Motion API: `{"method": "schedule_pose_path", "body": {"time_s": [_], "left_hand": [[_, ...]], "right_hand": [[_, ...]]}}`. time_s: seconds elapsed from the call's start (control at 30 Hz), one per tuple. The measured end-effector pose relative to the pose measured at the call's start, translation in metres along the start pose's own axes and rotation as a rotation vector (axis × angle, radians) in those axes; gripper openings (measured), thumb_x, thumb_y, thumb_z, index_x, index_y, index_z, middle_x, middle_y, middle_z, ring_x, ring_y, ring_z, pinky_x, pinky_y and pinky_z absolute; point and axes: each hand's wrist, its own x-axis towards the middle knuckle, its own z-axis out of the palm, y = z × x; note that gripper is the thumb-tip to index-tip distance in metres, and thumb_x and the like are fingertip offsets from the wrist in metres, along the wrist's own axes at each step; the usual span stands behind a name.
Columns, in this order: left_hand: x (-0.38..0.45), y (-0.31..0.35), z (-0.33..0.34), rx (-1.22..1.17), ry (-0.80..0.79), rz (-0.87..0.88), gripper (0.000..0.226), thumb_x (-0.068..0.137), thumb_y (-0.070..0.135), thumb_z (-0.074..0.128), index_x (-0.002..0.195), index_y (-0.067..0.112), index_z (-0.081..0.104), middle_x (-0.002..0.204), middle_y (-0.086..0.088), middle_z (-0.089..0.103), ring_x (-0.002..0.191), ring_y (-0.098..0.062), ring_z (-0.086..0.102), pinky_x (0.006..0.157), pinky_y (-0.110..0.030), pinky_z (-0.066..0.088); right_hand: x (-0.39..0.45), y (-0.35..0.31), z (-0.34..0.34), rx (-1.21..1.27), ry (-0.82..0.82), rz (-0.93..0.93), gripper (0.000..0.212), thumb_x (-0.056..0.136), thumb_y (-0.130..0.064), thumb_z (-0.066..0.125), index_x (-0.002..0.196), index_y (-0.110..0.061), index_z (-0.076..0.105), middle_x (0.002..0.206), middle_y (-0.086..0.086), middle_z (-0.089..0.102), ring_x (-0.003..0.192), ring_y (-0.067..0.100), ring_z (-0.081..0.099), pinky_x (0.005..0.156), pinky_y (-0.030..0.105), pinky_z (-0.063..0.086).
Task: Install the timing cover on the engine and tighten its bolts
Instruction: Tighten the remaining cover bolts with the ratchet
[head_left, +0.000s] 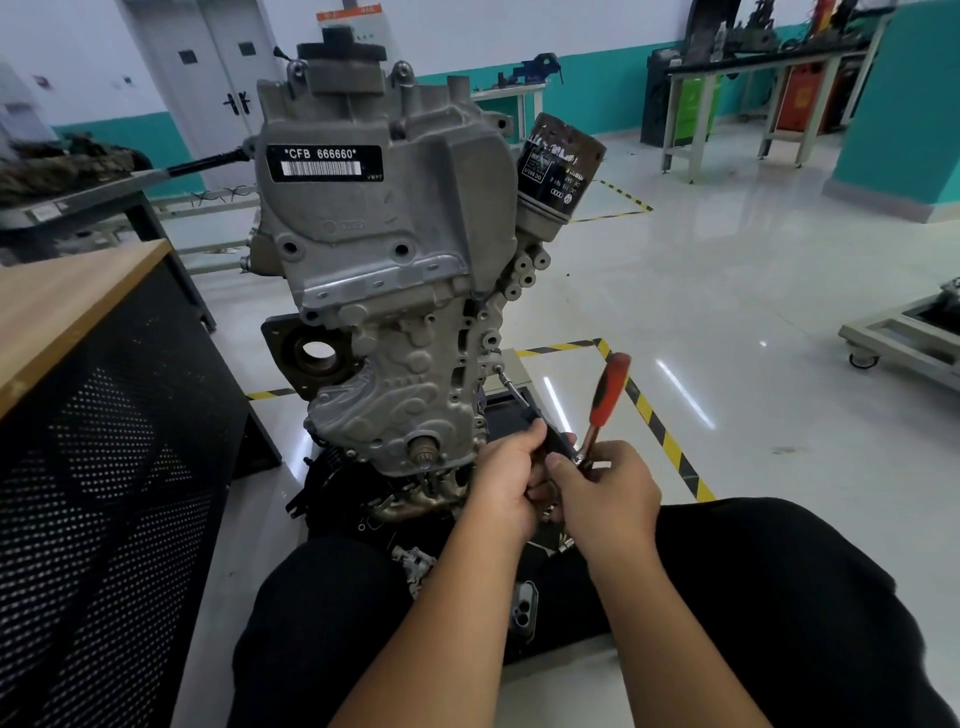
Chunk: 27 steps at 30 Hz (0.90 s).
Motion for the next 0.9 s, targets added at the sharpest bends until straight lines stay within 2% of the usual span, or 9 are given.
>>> {"method": "schedule_pose_path", "body": {"time_s": [0.1,0.17,0.3,0.37,0.47,0.53,0.67,0.73,0.9], "left_hand": [[0.000,0.002,-0.001,-0.066,-0.061,-0.028,0.034,0.098,0.037,0.063,0.078,0.014,0.079,0.061,-0.002,0.053,0.032,-0.008,0.026,0.033,-0.016,0.023],[0.000,0.004,-0.001,-0.031,-0.037,0.005,0.027,0.097,0.034,0.065,0.083,0.014,0.074,0.054,-0.002,0.049,0.033,-0.009,0.029,0.034,-0.018,0.023],[-0.002,-0.001,0.002,0.017,0.047,0.067,0.025,0.097,0.028,0.067,0.080,0.010,0.074,0.089,-0.015,0.075,0.041,-0.013,0.055,0.038,-0.018,0.037],[-0.003,-0.001,0.002,0.027,0.063,0.050,0.026,0.094,0.033,0.071,0.077,0.014,0.078,0.087,-0.014,0.075,0.056,-0.020,0.062,0.047,-0.022,0.043],[-0.003,0.002,0.002,0.012,0.012,0.013,0.030,0.093,0.037,0.070,0.073,0.015,0.077,0.061,-0.004,0.054,0.040,-0.012,0.038,0.037,-0.017,0.025],[-0.004,0.002,0.001,0.035,0.006,0.035,0.027,0.096,0.031,0.067,0.079,0.013,0.076,0.050,0.001,0.049,0.034,-0.009,0.035,0.034,-0.017,0.023],[-0.006,-0.005,0.002,0.039,0.072,0.090,0.018,0.092,0.027,0.073,0.082,0.012,0.072,0.068,-0.007,0.063,0.040,-0.011,0.045,0.037,-0.017,0.029],[-0.006,-0.004,0.003,0.016,0.072,0.056,0.024,0.088,0.035,0.078,0.087,0.011,0.075,0.073,-0.008,0.065,0.041,-0.013,0.048,0.038,-0.017,0.032],[-0.006,0.003,0.001,-0.021,-0.021,-0.008,0.028,0.089,0.038,0.075,0.082,0.011,0.071,0.070,-0.007,0.058,0.032,-0.010,0.036,0.032,-0.015,0.028]], "right_hand": [[0.000,-0.006,0.000,0.500,-0.149,0.364,0.027,0.096,-0.029,0.071,0.097,-0.003,0.065,0.062,0.013,0.067,0.040,0.017,0.054,0.039,0.026,0.042],[0.001,-0.010,-0.003,0.731,-0.240,0.498,0.028,0.100,-0.030,0.066,0.102,-0.003,0.067,0.058,0.014,0.063,0.037,0.013,0.047,0.037,0.022,0.037],[0.004,0.004,0.000,0.038,-0.070,0.135,0.021,0.088,-0.026,0.079,0.090,-0.014,0.062,0.076,0.009,0.072,0.059,0.023,0.069,0.055,0.039,0.060],[0.002,0.005,0.003,0.022,-0.036,0.085,0.024,0.086,-0.030,0.080,0.090,-0.015,0.062,0.079,0.010,0.073,0.063,0.026,0.071,0.060,0.044,0.062],[0.002,-0.004,0.001,0.630,-0.181,0.414,0.028,0.097,-0.032,0.070,0.094,-0.005,0.064,0.060,0.014,0.067,0.040,0.017,0.053,0.037,0.027,0.043],[0.004,-0.006,0.000,0.852,-0.223,0.563,0.024,0.101,-0.030,0.064,0.097,-0.006,0.064,0.054,0.011,0.059,0.035,0.012,0.044,0.034,0.022,0.035],[0.004,0.007,0.003,0.070,-0.005,0.112,0.021,0.090,-0.025,0.077,0.088,-0.012,0.061,0.074,0.004,0.068,0.057,0.016,0.062,0.053,0.031,0.052],[0.001,0.008,0.007,-0.007,0.043,-0.012,0.022,0.088,-0.029,0.079,0.086,-0.017,0.061,0.077,0.001,0.068,0.062,0.012,0.063,0.054,0.029,0.050],[-0.004,-0.006,0.008,0.940,-0.239,0.561,0.026,0.101,-0.032,0.064,0.090,-0.010,0.070,0.057,0.010,0.054,0.036,0.011,0.041,0.035,0.021,0.032]]}}
